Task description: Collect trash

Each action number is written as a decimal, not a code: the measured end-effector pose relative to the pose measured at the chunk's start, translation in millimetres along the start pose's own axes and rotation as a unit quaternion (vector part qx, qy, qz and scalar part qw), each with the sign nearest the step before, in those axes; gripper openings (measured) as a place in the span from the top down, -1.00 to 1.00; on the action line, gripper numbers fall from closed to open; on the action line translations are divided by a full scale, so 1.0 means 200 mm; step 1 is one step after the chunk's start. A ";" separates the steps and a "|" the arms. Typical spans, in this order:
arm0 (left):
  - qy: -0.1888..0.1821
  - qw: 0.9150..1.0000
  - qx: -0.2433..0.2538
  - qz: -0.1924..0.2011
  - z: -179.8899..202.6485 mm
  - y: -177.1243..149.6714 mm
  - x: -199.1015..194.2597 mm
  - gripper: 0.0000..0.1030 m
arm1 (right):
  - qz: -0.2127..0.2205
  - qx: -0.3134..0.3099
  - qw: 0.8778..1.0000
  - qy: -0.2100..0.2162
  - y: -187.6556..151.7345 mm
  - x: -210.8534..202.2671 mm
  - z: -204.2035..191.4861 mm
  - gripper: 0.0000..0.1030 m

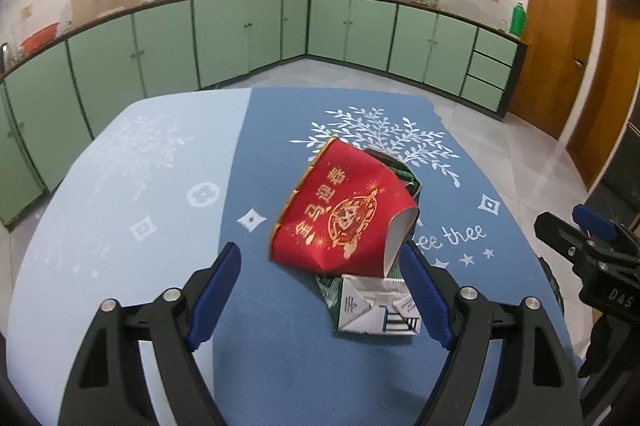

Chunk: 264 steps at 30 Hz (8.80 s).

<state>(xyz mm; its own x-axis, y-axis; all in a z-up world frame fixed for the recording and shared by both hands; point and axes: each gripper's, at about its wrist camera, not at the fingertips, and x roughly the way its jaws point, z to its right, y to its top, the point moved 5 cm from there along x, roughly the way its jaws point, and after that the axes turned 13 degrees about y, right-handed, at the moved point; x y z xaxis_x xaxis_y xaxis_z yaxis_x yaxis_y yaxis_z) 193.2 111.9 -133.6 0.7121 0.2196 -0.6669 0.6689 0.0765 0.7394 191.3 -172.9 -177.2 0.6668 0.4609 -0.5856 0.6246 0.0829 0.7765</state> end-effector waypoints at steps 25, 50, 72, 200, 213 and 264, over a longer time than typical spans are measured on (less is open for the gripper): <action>-0.065 0.998 0.000 -0.017 0.04 0.07 0.22 -0.61 | -0.032 -0.005 0.999 -0.008 0.05 0.16 -0.03 -0.89; -0.022 0.998 -0.054 0.022 -0.22 0.03 -0.02 0.62 | -0.038 -0.037 0.998 0.026 0.01 0.16 -0.28 -0.89; -0.004 0.998 -0.056 0.033 -0.49 -0.16 -0.15 0.63 | -0.077 -0.039 0.996 0.004 -0.11 0.35 -0.62 -0.89; -0.158 0.981 0.060 0.096 0.62 0.10 -0.42 0.65 | 0.033 0.071 0.996 -0.029 0.04 -0.50 0.31 -0.52; -0.242 0.960 0.113 0.090 1.13 0.08 -0.43 0.62 | 0.062 0.114 0.985 -0.110 -0.04 -0.76 0.73 -0.54; -0.155 0.981 0.081 0.088 0.71 0.04 -0.76 -0.88 | 0.056 0.060 0.992 -0.092 -0.19 -1.06 0.34 -0.90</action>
<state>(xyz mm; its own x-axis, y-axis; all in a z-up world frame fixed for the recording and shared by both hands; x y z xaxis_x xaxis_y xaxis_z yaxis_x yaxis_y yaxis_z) 120.3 -59.5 -40.0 0.8333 -0.0927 -0.5450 0.5372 -0.0970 0.8379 52.6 -333.8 -98.4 0.7910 0.2907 -0.5384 0.5788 -0.0703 0.8124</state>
